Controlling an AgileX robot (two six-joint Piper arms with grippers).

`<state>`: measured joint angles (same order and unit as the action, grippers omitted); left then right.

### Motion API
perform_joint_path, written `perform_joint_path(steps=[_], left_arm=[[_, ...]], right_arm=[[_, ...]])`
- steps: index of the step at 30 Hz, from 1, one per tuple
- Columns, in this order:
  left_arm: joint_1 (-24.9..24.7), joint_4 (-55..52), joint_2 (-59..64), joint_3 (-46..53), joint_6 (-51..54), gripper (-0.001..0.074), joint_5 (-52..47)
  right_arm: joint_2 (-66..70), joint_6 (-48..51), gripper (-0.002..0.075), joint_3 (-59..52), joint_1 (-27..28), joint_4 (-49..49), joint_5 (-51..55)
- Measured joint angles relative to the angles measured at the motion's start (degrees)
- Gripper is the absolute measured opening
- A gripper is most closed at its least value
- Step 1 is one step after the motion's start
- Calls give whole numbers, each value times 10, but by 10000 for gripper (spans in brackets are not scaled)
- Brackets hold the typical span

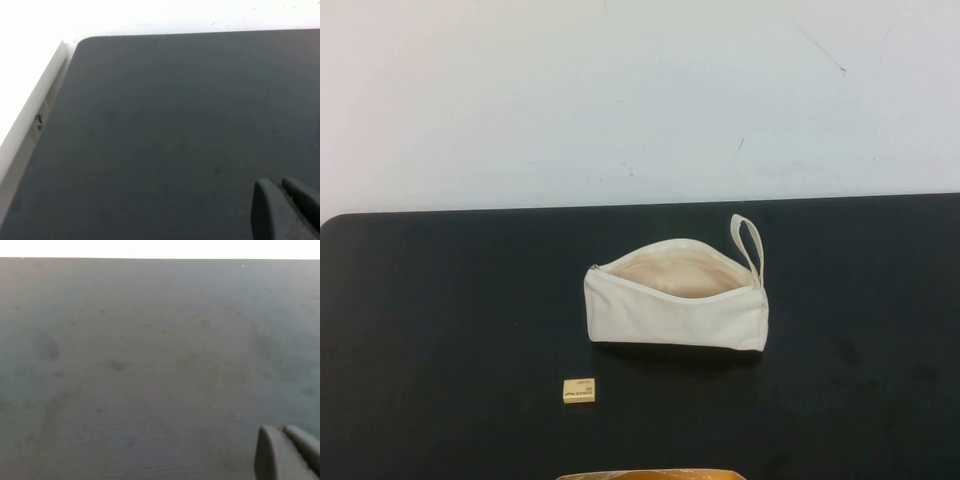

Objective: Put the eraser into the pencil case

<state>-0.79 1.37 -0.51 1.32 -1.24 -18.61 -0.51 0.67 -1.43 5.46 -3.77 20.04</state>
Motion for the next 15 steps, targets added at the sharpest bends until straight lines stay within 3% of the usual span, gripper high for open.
perform_joint_path(steps=[15], left_arm=[[0, -47, 0, 0, 0, -1, 0]], right_arm=[[0, 0, -1, 0, 0, 0, 0]])
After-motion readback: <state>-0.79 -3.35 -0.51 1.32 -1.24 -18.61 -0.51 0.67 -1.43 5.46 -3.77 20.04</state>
